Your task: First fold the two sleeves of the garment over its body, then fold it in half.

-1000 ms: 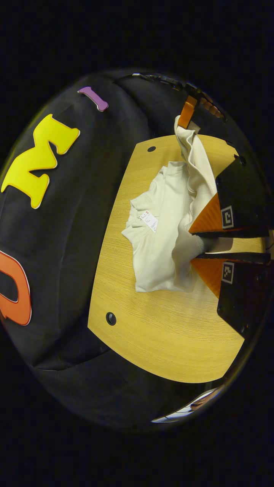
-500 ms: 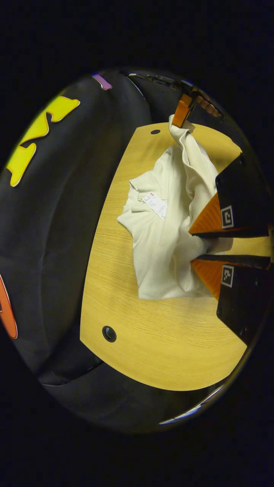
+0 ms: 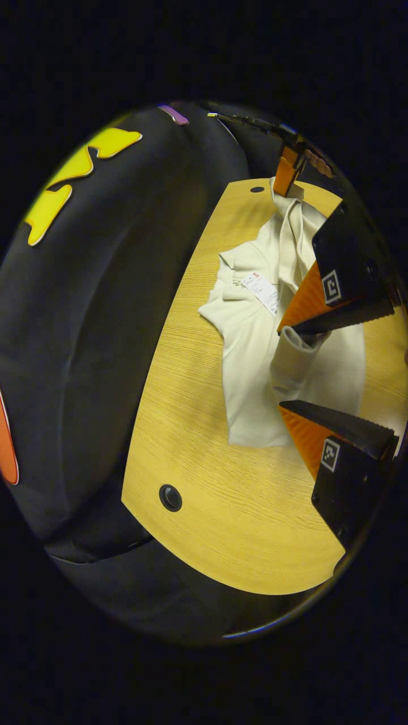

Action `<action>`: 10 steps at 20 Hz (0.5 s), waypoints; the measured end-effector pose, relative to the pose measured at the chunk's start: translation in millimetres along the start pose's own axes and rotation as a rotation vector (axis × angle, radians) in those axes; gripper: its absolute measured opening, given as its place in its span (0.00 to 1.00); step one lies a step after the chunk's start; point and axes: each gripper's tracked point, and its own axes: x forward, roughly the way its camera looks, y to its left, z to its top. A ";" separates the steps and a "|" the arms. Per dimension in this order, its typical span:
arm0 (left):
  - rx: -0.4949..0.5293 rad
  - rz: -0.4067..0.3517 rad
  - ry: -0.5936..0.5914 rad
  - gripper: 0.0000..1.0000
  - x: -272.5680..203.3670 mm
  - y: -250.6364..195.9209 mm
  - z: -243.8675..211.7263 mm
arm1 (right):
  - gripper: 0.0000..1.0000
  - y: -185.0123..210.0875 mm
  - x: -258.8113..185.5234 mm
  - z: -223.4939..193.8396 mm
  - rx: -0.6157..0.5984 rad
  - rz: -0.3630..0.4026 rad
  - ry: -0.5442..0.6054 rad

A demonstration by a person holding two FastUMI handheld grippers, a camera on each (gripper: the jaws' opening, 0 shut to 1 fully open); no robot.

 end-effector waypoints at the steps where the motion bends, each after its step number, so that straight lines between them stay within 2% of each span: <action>1: -0.009 -0.020 -0.008 0.75 0.7 -2.7 2.7 | 0.27 0.0 -2.4 2.9 0.000 -0.001 -0.018; 2: -0.013 -0.033 -0.008 0.82 -3.3 -5.4 1.8 | 0.31 1.6 -3.2 2.6 -0.006 -0.005 -0.021; 4: 0.016 -0.016 -0.033 0.82 -10.2 -2.2 5.5 | 0.30 6.3 -7.3 0.8 -0.036 0.005 -0.026; 5: 0.043 -0.009 -0.063 0.94 -20.2 -3.8 6.7 | 0.35 8.9 -13.4 4.2 -0.053 0.009 -0.048; 6: 0.072 -0.003 -0.099 0.95 -34.0 -6.3 12.4 | 0.43 12.3 -20.2 10.2 -0.067 0.018 -0.076; 7: 0.098 0.006 -0.135 0.84 -46.9 -8.0 19.2 | 0.44 21.4 -28.9 12.8 -0.075 0.046 -0.104; 9: 0.129 0.017 -0.194 0.94 -74.3 -11.4 28.8 | 0.92 29.5 -55.0 22.1 -0.109 0.049 -0.156; 10: 0.139 0.020 -0.218 0.99 -89.2 -13.4 31.3 | 0.96 31.5 -67.1 24.8 -0.137 0.042 -0.183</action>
